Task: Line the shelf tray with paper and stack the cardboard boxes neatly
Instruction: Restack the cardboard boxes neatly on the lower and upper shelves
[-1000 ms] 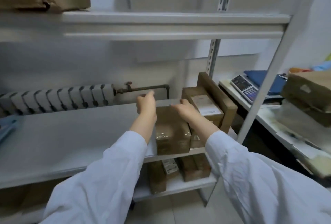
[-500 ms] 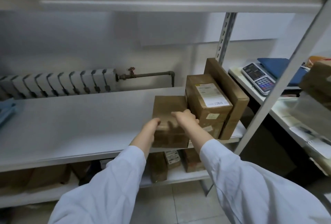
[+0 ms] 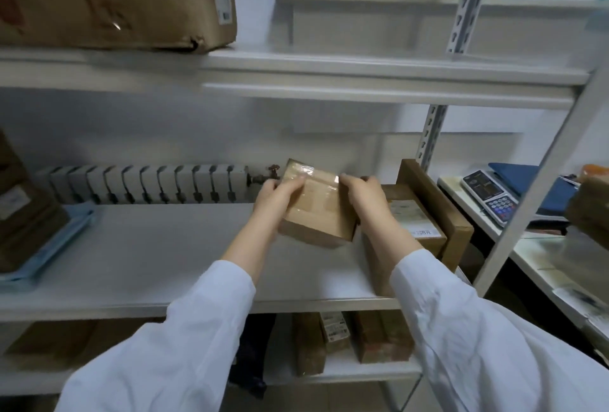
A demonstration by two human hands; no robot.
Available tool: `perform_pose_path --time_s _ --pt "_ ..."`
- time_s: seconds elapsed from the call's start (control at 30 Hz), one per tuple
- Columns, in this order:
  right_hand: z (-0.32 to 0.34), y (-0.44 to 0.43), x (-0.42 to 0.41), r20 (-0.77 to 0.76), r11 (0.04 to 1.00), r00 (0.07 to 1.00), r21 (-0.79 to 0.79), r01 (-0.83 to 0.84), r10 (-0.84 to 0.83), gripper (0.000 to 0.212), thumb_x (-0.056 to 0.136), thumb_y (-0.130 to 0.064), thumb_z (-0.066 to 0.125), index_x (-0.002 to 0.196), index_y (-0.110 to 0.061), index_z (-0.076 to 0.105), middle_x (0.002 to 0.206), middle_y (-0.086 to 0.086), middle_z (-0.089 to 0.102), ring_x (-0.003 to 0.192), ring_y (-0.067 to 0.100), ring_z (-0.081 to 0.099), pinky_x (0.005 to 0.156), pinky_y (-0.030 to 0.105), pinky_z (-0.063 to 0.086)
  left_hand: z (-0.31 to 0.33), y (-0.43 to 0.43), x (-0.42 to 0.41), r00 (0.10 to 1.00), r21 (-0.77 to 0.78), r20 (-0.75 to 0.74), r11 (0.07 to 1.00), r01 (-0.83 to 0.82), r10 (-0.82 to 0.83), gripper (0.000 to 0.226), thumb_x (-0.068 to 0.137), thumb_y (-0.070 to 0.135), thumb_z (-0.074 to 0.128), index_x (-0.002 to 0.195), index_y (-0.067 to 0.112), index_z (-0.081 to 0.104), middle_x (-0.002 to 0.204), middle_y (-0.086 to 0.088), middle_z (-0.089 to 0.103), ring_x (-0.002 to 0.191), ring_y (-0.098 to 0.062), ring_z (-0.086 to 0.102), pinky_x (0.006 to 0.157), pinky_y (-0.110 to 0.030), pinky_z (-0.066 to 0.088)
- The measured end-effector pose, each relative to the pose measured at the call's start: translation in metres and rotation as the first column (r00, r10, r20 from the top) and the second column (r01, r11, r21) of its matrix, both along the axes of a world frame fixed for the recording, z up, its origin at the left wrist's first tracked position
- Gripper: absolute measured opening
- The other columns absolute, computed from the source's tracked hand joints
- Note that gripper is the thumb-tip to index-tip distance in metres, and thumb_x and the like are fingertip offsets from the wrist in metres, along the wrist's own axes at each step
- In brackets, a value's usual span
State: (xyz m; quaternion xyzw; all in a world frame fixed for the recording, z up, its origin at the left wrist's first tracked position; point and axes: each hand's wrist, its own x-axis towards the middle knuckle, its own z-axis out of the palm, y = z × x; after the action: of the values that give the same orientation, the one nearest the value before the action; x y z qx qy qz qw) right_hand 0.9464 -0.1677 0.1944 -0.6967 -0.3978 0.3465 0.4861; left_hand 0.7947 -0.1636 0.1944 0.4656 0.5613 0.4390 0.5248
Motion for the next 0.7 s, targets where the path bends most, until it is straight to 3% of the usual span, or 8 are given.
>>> perform_pose_path --time_s 0.07,0.17,0.27,0.33,0.4,0.5,0.6,0.7 --pt "0.021 -0.008 -0.007 0.073 0.999 0.997 0.034 -0.003 0.000 0.065 0.083 -0.051 0.055 0.133 -0.012 0.043 0.132 0.008 0.054 0.117 0.028 0.053 0.095 0.038 0.043 0.024 -0.011 -0.012 0.995 -0.004 -0.038 0.996 0.094 -0.094 0.051 0.081 0.041 0.067 0.117 0.015 0.042 0.106 0.000 0.058 0.079 -0.013 0.055 0.061 -0.029 0.045" --pt "0.050 -0.024 -0.018 0.205 0.997 0.979 0.070 -0.019 0.004 0.074 0.074 -0.067 0.048 0.127 -0.015 0.050 0.129 0.007 0.058 0.114 0.029 0.056 0.097 0.044 0.045 0.057 -0.031 -0.030 0.971 -0.003 -0.176 0.987 0.163 -0.161 0.056 0.080 0.039 0.070 0.118 0.013 0.038 0.111 -0.005 0.054 0.084 -0.022 0.058 0.071 -0.040 0.056" --pt "0.081 -0.042 -0.030 0.308 0.997 0.951 0.055 -0.053 0.034 0.076 0.081 -0.066 0.046 0.135 -0.013 0.046 0.136 0.010 0.052 0.120 0.032 0.052 0.097 0.041 0.043 0.085 -0.053 -0.048 0.947 0.020 -0.267 0.982 0.189 -0.177 0.059 0.076 0.044 0.072 0.116 0.013 0.041 0.108 -0.007 0.056 0.087 -0.026 0.061 0.074 -0.043 0.058" --pt "0.101 -0.054 -0.038 0.359 0.995 0.930 0.018 -0.094 0.082 0.073 0.085 -0.063 0.046 0.136 -0.010 0.045 0.135 0.012 0.053 0.116 0.032 0.053 0.090 0.039 0.043 0.105 -0.071 -0.061 0.938 0.034 -0.297 0.979 0.200 -0.181 0.058 0.076 0.046 0.072 0.114 0.012 0.043 0.098 -0.008 0.059 0.079 -0.025 0.062 0.063 -0.036 0.059" --pt "0.124 -0.069 -0.049 0.375 0.990 0.918 0.002 -0.139 0.128 0.066 0.088 -0.059 0.048 0.130 -0.008 0.050 0.127 0.011 0.057 0.106 0.029 0.056 0.080 0.034 0.043 0.125 -0.090 -0.076 0.906 0.065 -0.391 0.977 0.202 -0.162 0.060 0.076 0.052 0.069 0.111 0.010 0.043 0.086 -0.009 0.057 0.070 -0.024 0.061 0.055 -0.030 0.056" --pt "0.157 -0.089 -0.061 0.342 0.980 0.921 0.003 -0.197 0.184 0.055 0.087 -0.053 0.054 0.119 -0.009 0.056 0.112 0.008 0.060 0.088 0.024 0.056 0.063 0.030 0.042 0.153 -0.109 -0.093 0.845 0.117 -0.519 0.969 0.217 -0.126 0.073 0.074 0.064 0.064 0.117 0.007 0.051 0.095 -0.015 0.063 0.075 -0.028 0.066 0.060 -0.031 0.056" --pt "0.198 -0.111 -0.073 0.310 0.968 0.927 0.072 -0.242 0.209 0.052 0.083 -0.055 0.058 0.113 -0.013 0.061 0.093 0.006 0.062 0.074 0.021 0.057 0.059 0.028 0.042 0.187 -0.129 -0.113 0.860 0.189 -0.501 0.957 0.218 -0.097 0.077 0.072 0.069 0.062 0.120 0.009 0.055 0.096 -0.019 0.067 0.074 -0.027 0.069 0.054 -0.027 0.056" --pt "0.242 -0.135 -0.082 0.320 0.952 0.933 0.195 -0.237 0.167 0.046 0.082 -0.053 0.061 0.106 -0.014 0.061 0.075 0.002 0.057 0.062 0.018 0.054 0.055 0.028 0.040 0.224 -0.148 -0.126 0.885 0.301 -0.460 0.926 0.226 -0.067 0.079 0.069 0.068 0.064 0.115 0.004 0.060 0.078 -0.013 0.067 0.062 -0.023 0.067 0.048 -0.024 0.052"
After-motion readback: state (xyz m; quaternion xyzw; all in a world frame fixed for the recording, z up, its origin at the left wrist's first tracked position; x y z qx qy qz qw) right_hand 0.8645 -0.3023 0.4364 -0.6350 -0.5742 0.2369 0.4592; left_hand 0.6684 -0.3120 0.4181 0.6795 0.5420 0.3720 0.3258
